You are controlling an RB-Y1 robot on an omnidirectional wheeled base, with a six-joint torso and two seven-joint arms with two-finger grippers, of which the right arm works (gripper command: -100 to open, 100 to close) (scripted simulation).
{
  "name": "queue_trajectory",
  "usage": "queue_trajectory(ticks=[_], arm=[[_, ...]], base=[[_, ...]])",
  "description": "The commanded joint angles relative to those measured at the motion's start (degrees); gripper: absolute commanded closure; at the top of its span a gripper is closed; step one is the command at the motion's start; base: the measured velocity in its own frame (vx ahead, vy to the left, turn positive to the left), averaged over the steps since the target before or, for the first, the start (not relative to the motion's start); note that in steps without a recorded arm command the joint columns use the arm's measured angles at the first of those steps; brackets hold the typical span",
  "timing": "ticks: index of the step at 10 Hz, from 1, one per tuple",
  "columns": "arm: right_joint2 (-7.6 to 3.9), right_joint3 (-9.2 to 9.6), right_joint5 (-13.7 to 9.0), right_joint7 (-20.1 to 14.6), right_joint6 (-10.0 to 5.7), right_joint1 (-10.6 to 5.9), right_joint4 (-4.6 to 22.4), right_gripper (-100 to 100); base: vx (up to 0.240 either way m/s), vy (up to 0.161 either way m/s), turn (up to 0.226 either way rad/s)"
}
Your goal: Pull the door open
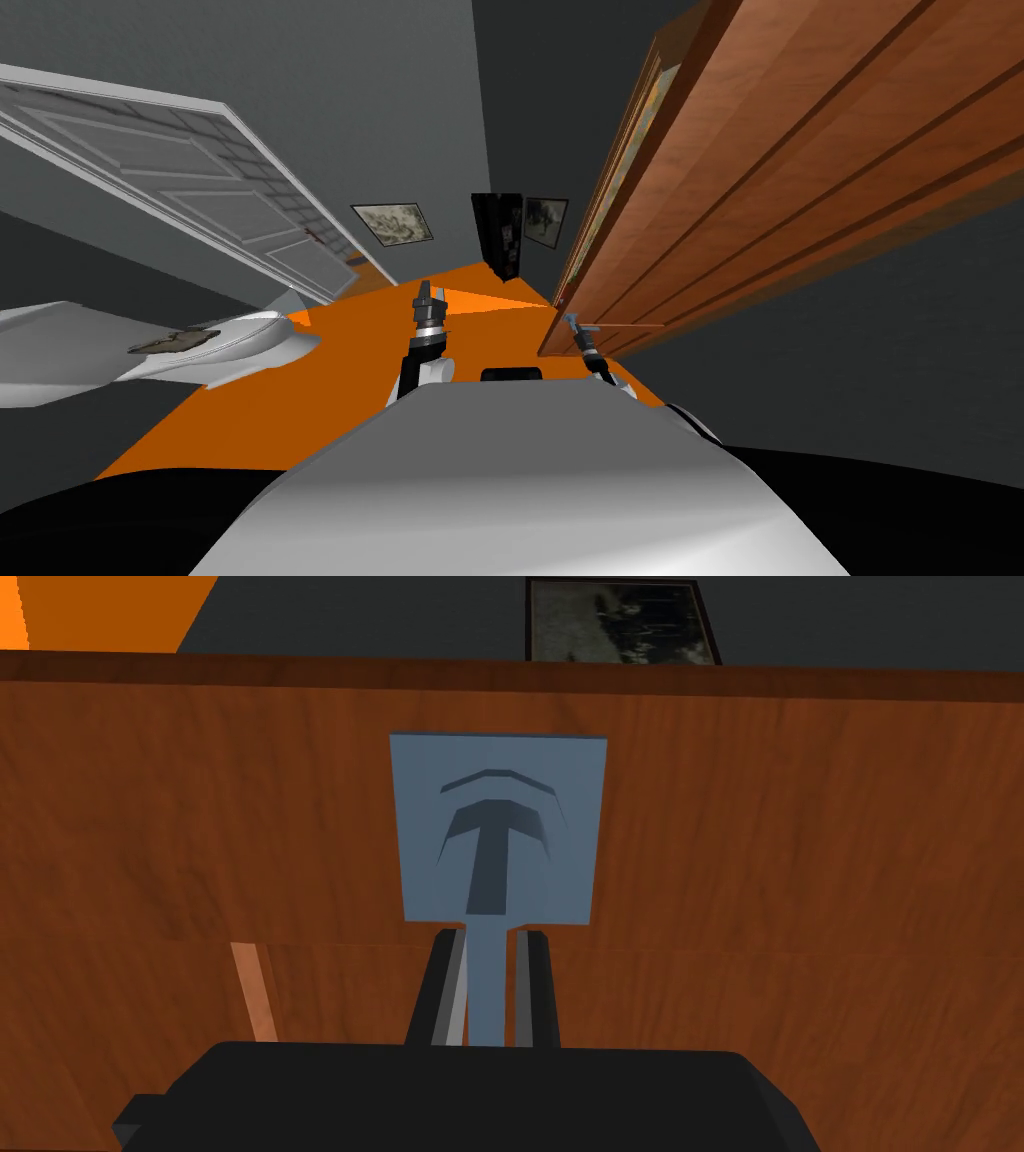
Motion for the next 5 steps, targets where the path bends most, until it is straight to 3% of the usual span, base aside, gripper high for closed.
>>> queue_trajectory(ticks=[1, 5], arm=[[0.98, -1.25, 1.1, 0.4, 1.11, -1.22, 0.4, 100], [2.55, -4.05, 3.0, 1.1, 3.83, -2.78, -0.1, 100]], base=[[-0.184, -0.096, 0.128], [-0.175, -0.083, 0.115]])
